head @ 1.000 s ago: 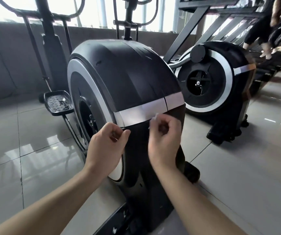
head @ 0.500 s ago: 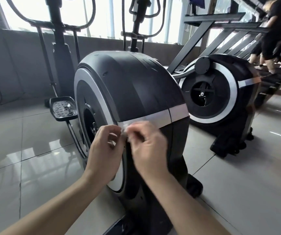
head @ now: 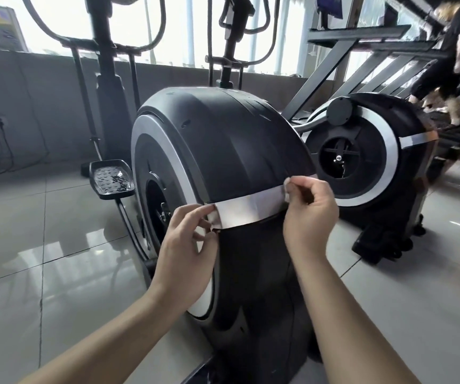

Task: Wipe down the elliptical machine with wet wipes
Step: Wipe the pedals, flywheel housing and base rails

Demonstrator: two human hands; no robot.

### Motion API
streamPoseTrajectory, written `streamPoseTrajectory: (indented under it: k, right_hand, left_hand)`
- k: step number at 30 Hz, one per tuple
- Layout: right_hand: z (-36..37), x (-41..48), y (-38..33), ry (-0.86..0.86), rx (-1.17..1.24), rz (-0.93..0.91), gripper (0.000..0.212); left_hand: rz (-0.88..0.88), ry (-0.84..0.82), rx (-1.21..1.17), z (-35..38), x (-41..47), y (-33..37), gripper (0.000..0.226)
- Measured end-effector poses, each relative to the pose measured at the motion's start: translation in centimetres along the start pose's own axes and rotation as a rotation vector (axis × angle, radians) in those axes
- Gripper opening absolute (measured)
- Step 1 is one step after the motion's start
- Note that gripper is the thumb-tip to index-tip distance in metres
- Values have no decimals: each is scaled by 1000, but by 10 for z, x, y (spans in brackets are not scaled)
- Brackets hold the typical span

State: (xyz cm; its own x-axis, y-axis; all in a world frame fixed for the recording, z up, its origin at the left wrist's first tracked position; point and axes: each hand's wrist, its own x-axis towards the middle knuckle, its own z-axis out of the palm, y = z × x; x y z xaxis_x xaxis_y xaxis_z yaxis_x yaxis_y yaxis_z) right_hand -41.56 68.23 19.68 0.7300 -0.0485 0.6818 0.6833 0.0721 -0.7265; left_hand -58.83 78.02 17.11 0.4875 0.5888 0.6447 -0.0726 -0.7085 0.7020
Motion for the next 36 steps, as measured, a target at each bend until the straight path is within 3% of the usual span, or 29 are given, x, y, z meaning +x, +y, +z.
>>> streamPoseTrajectory:
  k: [3,7,9,12,16,22,27,30,33,36]
  right_hand:
    - [10,-29,-17,-23,-37,-139,8]
    - [15,-75,-37,-318,-82,-430,8]
    - [12,-75,-34,-372,-127,-503,10]
    - [4,-46,-16,-220,-144,-455,4]
    - [-4,-24,-5,-51,-88,-176,5]
    - [2,-59,-25,-263,-56,-437,6]
    - [-13,-2,11,-48,-56,-129,24]
    - [-10,32,26,27,-11,97,20]
    - [-5,51,42,70,-37,197,11]
    - [-8,57,52,55,-98,245,18]
  left_hand:
    - [10,25,15,3,-1,2,44]
    - [28,48,12,10,-5,3,50]
    - [30,42,8,13,-6,1,56]
    - [25,43,0,16,-5,-2,55]
    - [41,48,-11,17,-6,-6,56]
    - [32,64,24,26,-11,-10,65]
    - [20,66,22,28,-12,-9,66]
    - [17,58,34,26,-13,-9,67]
    - [-6,52,42,24,-14,-8,69]
    - [-6,34,30,24,-15,-8,72]
